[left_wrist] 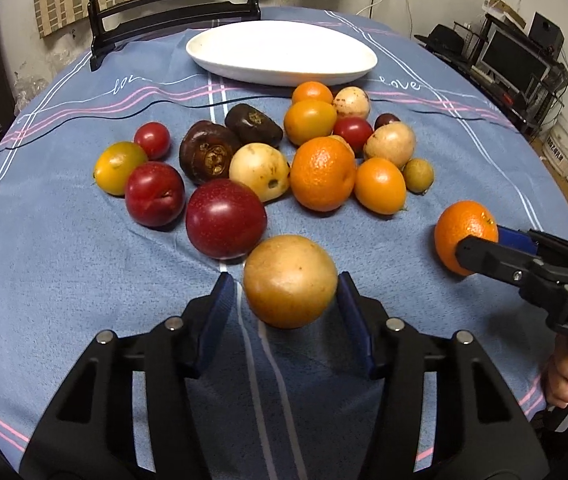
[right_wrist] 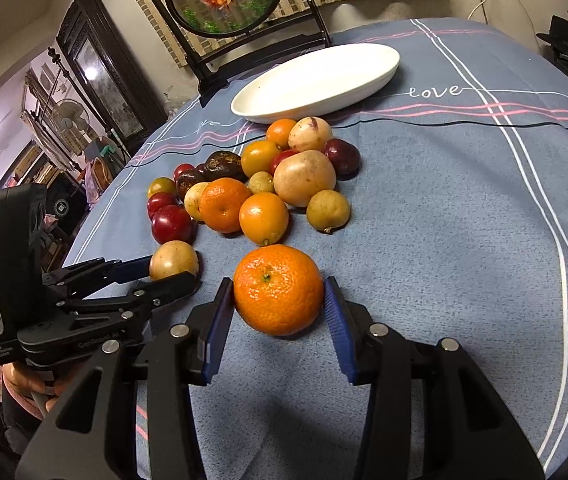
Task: Organize fruits
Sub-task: 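Grasp a tangerine with the right tool while the left tool grasps a pale yellow fruit, then carry both fruits to the white plate and open both tools to release them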
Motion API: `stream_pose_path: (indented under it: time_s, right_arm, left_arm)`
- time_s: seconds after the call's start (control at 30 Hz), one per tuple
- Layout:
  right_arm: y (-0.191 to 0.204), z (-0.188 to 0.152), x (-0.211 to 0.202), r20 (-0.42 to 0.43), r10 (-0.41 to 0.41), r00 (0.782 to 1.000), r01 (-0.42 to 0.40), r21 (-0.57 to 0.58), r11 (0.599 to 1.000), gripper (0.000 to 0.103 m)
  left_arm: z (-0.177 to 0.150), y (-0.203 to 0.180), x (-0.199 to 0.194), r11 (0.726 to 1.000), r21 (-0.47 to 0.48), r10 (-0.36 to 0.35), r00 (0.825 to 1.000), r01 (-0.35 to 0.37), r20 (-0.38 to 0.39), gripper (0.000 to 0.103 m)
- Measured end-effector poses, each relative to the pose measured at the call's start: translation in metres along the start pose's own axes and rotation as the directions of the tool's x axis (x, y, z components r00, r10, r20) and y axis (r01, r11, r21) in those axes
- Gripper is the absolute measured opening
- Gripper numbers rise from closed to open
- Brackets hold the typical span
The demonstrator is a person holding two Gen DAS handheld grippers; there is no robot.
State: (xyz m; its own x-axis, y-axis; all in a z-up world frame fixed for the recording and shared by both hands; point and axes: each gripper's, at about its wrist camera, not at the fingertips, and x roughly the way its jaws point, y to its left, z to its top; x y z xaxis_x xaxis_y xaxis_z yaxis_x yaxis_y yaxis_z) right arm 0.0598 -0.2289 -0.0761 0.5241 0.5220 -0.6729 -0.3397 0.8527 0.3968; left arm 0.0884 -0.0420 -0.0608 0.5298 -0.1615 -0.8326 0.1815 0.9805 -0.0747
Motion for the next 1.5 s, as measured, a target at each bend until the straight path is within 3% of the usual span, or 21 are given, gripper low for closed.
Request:
stream_pose_path:
  time_s: [0.2,0.27,0.37,0.73,0.87,0.97,1.17,1.33,1.5]
  right_arm:
    - [-0.001,0.001,-0.001,0.001,-0.008,1.0,0.008,-0.002,1.0,0.046]
    - [-0.001,0.001,-0.001,0.002,-0.012,1.0,0.012,0.0,1.0,0.046]
    - [-0.001,0.002,-0.001,0.001,-0.018,1.0,0.018,-0.002,1.0,0.046]
    - [0.0,0.021,-0.005,0.006,-0.031,1.0,0.031,-0.025,0.999,0.046]
    - [0.004,0.046,-0.008,0.031,-0.043,0.999,0.045,-0.061,0.997,0.046]
    - [0.006,0.076,-0.008,0.074,-0.031,0.997,0.037,-0.084,0.996,0.046]
    - [-0.014,0.15,0.036,0.127,-0.07,0.989,0.08,-0.075,0.994,0.046]
    - [-0.021,0.19,0.092,0.097,-0.128,0.987,0.141,-0.141,0.98,0.046]
    - [-0.03,0.202,0.136,-0.007,-0.156,0.988,0.153,-0.154,0.976,0.046]
  left_arm:
    - [0.002,-0.004,0.002,1.0,0.023,0.015,1.0,-0.015,0.005,0.054]
    - [0.002,-0.003,0.001,0.999,0.029,0.015,1.0,-0.015,0.011,0.047]
    - [0.003,-0.002,-0.001,1.0,0.028,-0.001,1.0,0.001,0.016,0.046]
    - [0.006,0.006,-0.035,0.991,0.054,-0.127,0.987,0.122,0.094,0.045]
    - [0.03,0.01,-0.051,0.985,0.074,-0.168,0.976,0.159,0.138,0.045]
    - [0.069,0.015,-0.053,0.982,0.093,-0.177,0.969,0.163,0.174,0.045]
    - [0.158,0.03,-0.011,0.992,0.083,-0.107,0.971,0.091,0.215,0.045]
    - [0.219,0.045,0.056,0.994,0.054,-0.098,0.988,0.092,0.12,0.045]
    - [0.237,0.053,0.103,0.997,0.039,-0.064,0.998,0.063,0.026,0.045]
